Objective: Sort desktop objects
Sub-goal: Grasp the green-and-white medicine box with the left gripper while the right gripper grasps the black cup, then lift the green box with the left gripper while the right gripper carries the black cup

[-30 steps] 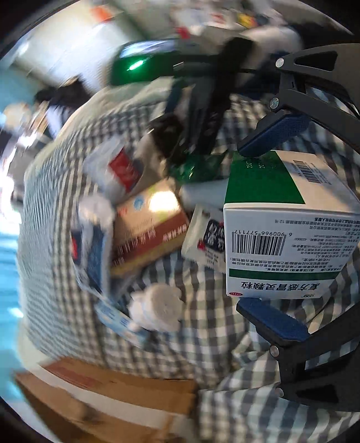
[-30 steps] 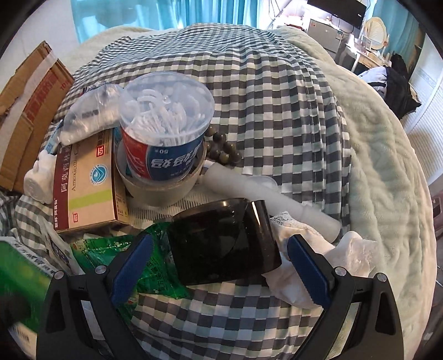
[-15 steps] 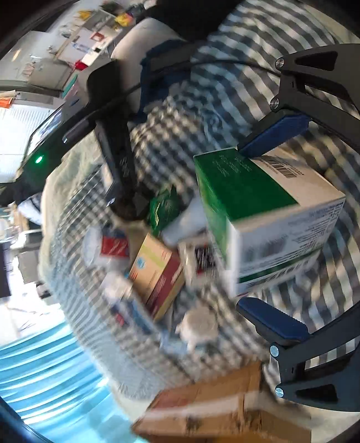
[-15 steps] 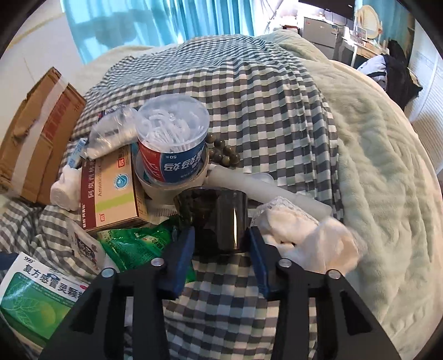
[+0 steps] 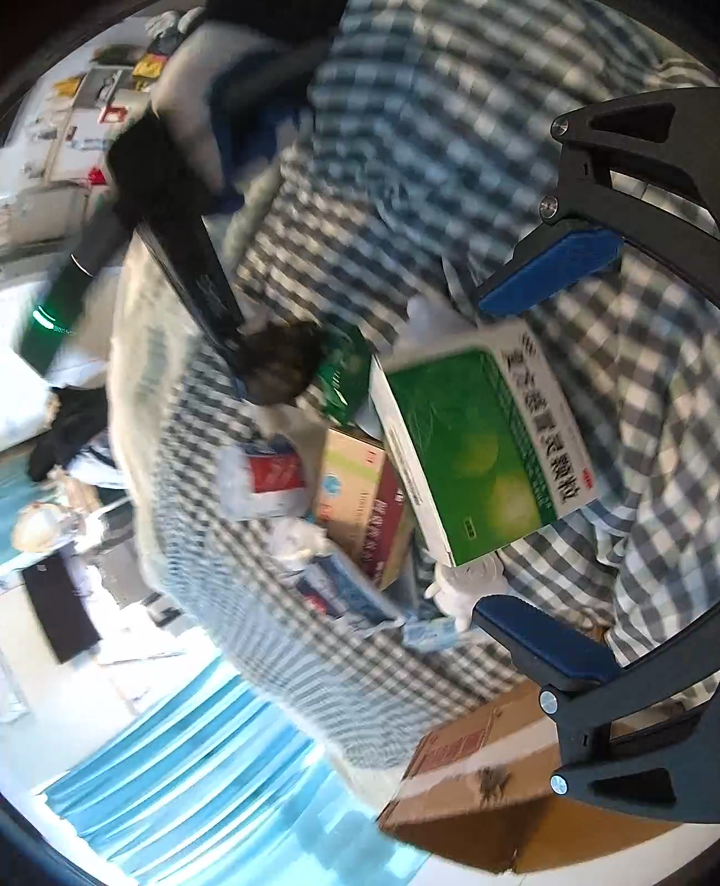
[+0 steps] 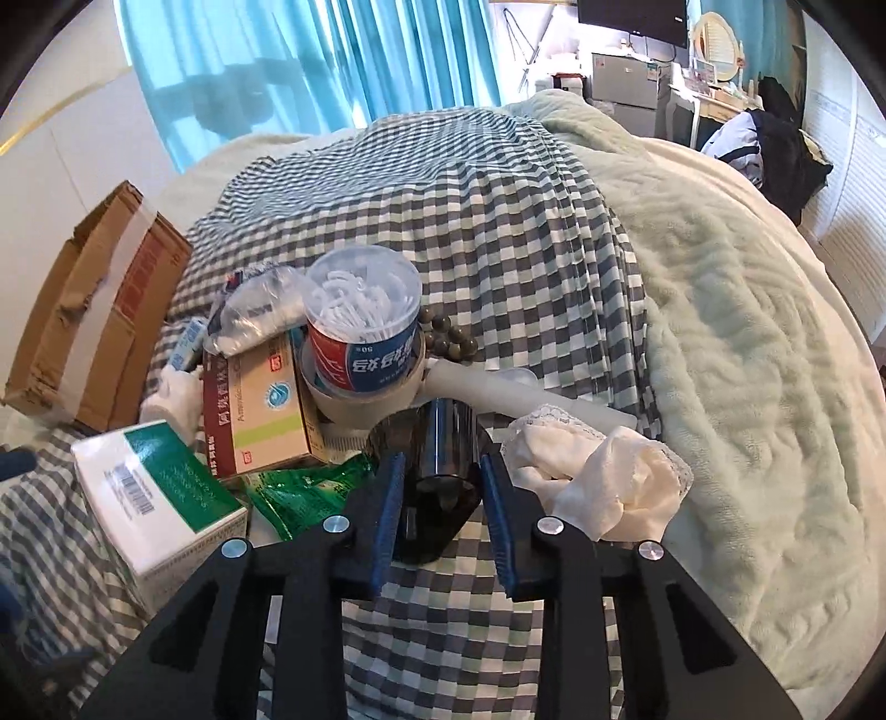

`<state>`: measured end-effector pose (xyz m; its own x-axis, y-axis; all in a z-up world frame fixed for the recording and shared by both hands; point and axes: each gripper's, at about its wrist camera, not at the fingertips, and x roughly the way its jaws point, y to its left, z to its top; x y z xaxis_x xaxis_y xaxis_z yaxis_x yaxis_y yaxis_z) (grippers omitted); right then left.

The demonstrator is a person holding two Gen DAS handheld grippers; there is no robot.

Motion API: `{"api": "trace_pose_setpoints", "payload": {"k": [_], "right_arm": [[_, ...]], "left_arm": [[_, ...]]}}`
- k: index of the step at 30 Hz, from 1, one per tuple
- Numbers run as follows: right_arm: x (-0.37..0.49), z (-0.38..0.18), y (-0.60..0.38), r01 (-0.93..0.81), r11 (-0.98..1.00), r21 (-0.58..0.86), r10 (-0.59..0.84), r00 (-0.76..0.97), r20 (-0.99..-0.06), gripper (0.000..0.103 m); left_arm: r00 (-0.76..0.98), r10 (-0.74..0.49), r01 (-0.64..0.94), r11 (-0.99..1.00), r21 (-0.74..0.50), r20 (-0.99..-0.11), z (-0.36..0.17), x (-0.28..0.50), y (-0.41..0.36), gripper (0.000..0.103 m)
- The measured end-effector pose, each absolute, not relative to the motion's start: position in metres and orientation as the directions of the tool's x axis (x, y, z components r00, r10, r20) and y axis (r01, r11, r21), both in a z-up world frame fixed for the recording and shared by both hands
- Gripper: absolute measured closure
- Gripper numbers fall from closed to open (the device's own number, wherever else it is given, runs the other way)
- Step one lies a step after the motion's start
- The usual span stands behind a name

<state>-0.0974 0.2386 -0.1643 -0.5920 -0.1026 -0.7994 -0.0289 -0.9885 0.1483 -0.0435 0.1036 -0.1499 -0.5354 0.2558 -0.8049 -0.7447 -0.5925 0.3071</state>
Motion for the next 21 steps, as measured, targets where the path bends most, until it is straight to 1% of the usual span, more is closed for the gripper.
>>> {"api": "trace_pose_setpoints", "payload": {"k": [2,3,4,5,6,7,8,9,10,11,14,17,19,20,21], "right_arm": [[-0.096,-0.163,0.241,-0.028,-0.988,0.149,-0.103,-0.596,-0.796,0.075],[-0.097,-0.161,0.241,-0.028,-0.989,0.148,-0.102,-0.599,-0.795,0.075],[-0.097,-0.161,0.241,-0.029,-0.988,0.149,-0.102,-0.601,-0.793,0.075],[-0.096,-0.161,0.241,-0.029,-0.988,0.151,-0.103,-0.603,-0.791,0.075],[-0.097,-0.160,0.241,-0.030,-0.988,0.153,-0.104,-0.604,-0.790,0.075],[-0.098,-0.161,0.241,-0.029,-0.987,0.156,-0.107,-0.604,-0.790,0.075],[-0.099,-0.161,0.241,-0.029,-0.987,0.159,-0.109,-0.605,-0.789,0.075],[-0.100,-0.161,0.241,-0.028,-0.986,0.161,-0.112,-0.606,-0.788,0.075],[-0.100,-0.161,0.241,-0.025,-0.986,0.163,-0.114,-0.607,-0.786,0.075],[-0.099,-0.161,0.241,-0.022,-0.986,0.165,-0.118,-0.608,-0.785,0.075],[-0.097,-0.158,0.242,-0.022,-0.984,0.178,-0.127,-0.617,-0.777,0.075],[-0.096,-0.152,0.244,-0.028,-0.982,0.187,-0.128,-0.628,-0.768,0.075],[-0.094,-0.145,0.244,-0.026,-0.983,0.181,-0.123,-0.642,-0.757,0.075],[-0.093,-0.142,0.244,-0.025,-0.983,0.182,-0.122,-0.649,-0.751,0.075],[-0.091,-0.137,0.244,-0.025,-0.983,0.182,-0.121,-0.658,-0.743,0.075]], "left_arm": [[-0.525,0.222,-0.706,-0.653,0.275,-0.822,-0.153,-0.056,0.109,0.000],[-0.503,0.236,-0.681,-0.701,0.213,-0.832,-0.150,-0.056,0.111,0.000],[-0.496,0.248,-0.660,-0.730,0.176,-0.832,-0.148,-0.053,0.111,0.000],[-0.507,0.242,-0.607,-0.781,0.143,-0.828,-0.145,-0.050,0.111,0.000],[-0.527,0.210,-0.533,-0.837,0.127,-0.823,-0.145,-0.047,0.112,0.000],[-0.552,0.178,-0.463,-0.878,0.122,-0.815,-0.146,-0.046,0.114,0.000],[-0.579,0.135,-0.410,-0.901,0.144,-0.804,-0.148,-0.047,0.115,0.000],[-0.614,0.062,-0.330,-0.926,0.184,-0.787,-0.151,-0.049,0.118,0.000],[-0.642,0.024,-0.278,-0.939,0.203,-0.766,-0.156,-0.052,0.121,0.000],[-0.657,0.009,-0.257,-0.942,0.213,-0.754,-0.157,-0.053,0.123,0.000],[-0.622,0.020,-0.282,-0.938,0.200,-0.782,-0.168,-0.058,0.136,0.000],[-0.654,-0.001,-0.293,-0.922,0.254,-0.757,-0.175,-0.056,0.148,0.000],[-0.665,0.002,-0.296,-0.919,0.261,-0.747,-0.178,-0.058,0.150,0.001],[-0.664,0.010,-0.300,-0.920,0.254,-0.748,-0.178,-0.061,0.151,0.003],[-0.668,0.012,-0.297,-0.921,0.252,-0.744,-0.177,-0.061,0.152,0.008]]}}
